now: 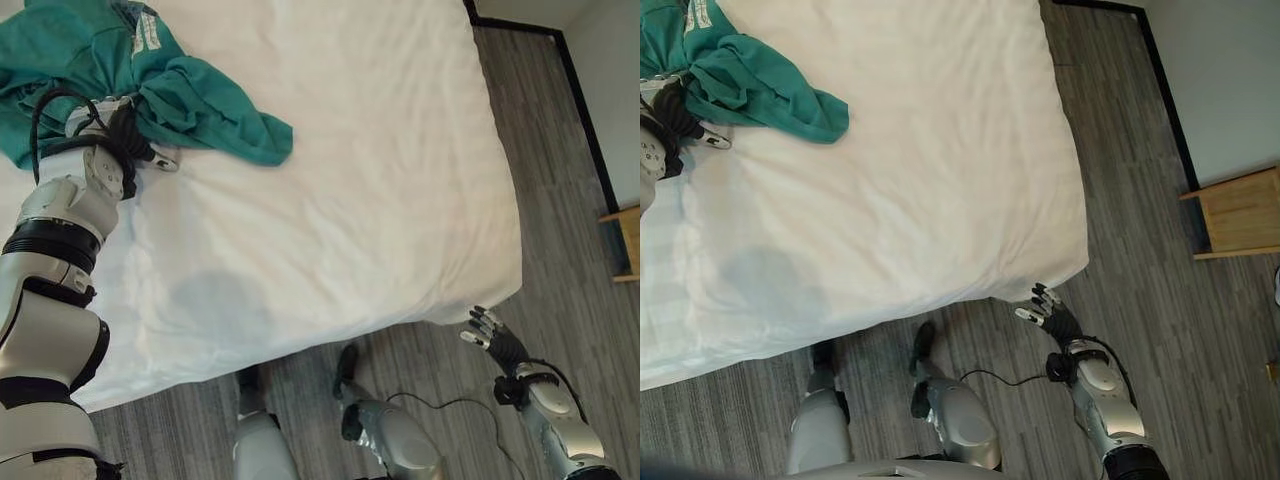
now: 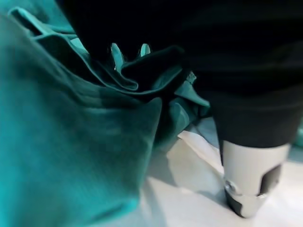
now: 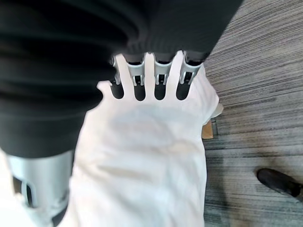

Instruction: Pick up bed clothes into laundry basket.

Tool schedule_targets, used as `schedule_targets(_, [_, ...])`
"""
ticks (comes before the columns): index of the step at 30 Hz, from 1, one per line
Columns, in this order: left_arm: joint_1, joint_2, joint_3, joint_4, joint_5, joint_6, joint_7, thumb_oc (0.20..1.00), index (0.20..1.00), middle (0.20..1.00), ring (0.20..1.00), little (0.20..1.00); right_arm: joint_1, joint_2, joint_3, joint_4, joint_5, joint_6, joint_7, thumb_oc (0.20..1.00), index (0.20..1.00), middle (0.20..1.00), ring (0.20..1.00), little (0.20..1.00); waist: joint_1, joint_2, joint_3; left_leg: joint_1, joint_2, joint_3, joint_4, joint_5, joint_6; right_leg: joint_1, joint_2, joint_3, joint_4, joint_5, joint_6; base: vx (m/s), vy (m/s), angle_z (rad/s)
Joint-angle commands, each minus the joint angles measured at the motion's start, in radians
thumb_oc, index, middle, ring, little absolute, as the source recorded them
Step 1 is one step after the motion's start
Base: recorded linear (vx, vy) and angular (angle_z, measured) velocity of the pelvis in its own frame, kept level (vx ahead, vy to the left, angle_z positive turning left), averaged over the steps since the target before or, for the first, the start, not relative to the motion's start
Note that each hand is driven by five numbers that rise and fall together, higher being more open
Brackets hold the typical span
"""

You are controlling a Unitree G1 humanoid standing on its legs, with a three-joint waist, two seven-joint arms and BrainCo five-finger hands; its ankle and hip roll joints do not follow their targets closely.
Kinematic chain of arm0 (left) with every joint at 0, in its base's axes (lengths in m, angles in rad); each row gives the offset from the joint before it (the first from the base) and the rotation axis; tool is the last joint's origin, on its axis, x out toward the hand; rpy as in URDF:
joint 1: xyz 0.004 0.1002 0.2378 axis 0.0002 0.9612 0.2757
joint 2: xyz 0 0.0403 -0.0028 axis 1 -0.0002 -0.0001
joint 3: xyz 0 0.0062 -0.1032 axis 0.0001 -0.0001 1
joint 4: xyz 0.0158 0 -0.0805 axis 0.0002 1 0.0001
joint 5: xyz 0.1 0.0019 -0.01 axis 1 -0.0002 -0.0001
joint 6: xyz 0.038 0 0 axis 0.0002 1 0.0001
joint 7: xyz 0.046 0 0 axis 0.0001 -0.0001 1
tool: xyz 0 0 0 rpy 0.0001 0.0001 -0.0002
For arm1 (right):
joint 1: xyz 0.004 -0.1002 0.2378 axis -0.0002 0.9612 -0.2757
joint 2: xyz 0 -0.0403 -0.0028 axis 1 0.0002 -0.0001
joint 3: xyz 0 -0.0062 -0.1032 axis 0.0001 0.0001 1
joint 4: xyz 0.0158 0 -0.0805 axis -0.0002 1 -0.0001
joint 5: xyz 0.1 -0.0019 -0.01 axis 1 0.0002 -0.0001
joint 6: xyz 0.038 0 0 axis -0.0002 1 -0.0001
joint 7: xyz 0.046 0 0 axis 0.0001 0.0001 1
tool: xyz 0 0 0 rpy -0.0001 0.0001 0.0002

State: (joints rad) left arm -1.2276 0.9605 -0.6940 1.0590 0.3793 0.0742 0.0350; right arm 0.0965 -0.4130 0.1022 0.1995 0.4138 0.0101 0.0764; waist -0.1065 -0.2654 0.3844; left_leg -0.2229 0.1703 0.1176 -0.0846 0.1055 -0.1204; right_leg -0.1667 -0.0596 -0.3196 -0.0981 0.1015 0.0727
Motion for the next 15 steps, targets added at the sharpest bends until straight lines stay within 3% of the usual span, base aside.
schedule_targets(1, [0.017, 0.017, -0.004, 0.135, 0.097, 0.043, -0.013, 0.661, 0.661, 0.661, 0.661, 0.661, 0.014, -0.02, -0.021, -0.035, 0.028, -0.048, 0.004, 1.0, 1.0, 1.0, 1.0, 1.0, -0.01, -0.014, -0.032, 0.022, 0.03, 0.011, -0.003, -0.016, 0.016, -0.043, -0.052, 0.03, 0.011, 0.045, 0.125, 0.0, 0.0, 0.0])
schedule_targets(2, [0.023, 0.013, 0.002, 0.146, 0.1, 0.044, -0.013, 0.319, 0.319, 0.319, 0.319, 0.319, 0.018, -0.02, -0.017, -0.039, 0.028, -0.05, 0.005, 1.0, 1.0, 1.0, 1.0, 1.0, -0.012, -0.019, -0.036, 0.023, 0.031, 0.013, -0.003, -0.017, 0.015, -0.044, -0.05, 0.032, 0.011, 0.044, 0.125, -0.01, -0.022, -0.04])
schedule_targets(3, [0.036, 0.009, 0.01, 0.16, 0.106, 0.045, -0.017, 0.2, 0.2, 0.2, 0.2, 0.2, 0.02, -0.023, -0.013, -0.043, 0.027, -0.05, 0.005, 1.0, 1.0, 1.0, 1.0, 1.0, -0.013, -0.023, -0.038, 0.025, 0.032, 0.014, -0.003, -0.018, 0.015, -0.044, -0.047, 0.035, 0.011, 0.042, 0.124, -0.01, -0.019, -0.04])
schedule_targets(7, [0.068, -0.014, 0.03, 0.176, 0.128, 0.047, -0.022, 0.2, 0.2, 0.2, 0.2, 0.2, 0.023, -0.034, -0.002, -0.066, 0.041, -0.064, 0.014, 1.0, 1.0, 1.0, 1.0, 1.0, -0.014, -0.034, -0.044, 0.038, 0.038, 0.018, -0.003, -0.023, 0.012, -0.038, -0.038, 0.046, 0.011, 0.035, 0.12, -0.02, -0.027, -0.05])
schedule_targets(12, [0.133, -0.011, 0.09, 0.133, 0.085, 0.041, -0.031, 0.2, 0.2, 0.2, 0.2, 0.2, 0.037, -0.036, 0.0, -0.074, 0.035, -0.061, 0.018, 1.0, 1.0, 1.0, 1.0, 1.0, -0.003, -0.026, -0.047, 0.046, 0.038, 0.009, -0.003, -0.026, 0.012, -0.027, -0.036, 0.048, 0.011, 0.027, 0.115, -0.01, -0.03, -0.04])
schedule_targets(15, [0.218, 0.02, 0.202, -0.022, -0.059, 0.024, -0.017, 0.2, 0.2, 0.2, 0.2, 0.2, 0.049, -0.026, -0.014, -0.072, 0.025, -0.047, 0.018, 1.0, 1.0, 1.0, 1.0, 1.0, 0.015, -0.01, -0.054, 0.063, 0.034, 0.001, -0.003, -0.031, 0.014, -0.007, -0.038, 0.046, 0.011, 0.02, 0.112, 0.0, 0.0, 0.0])
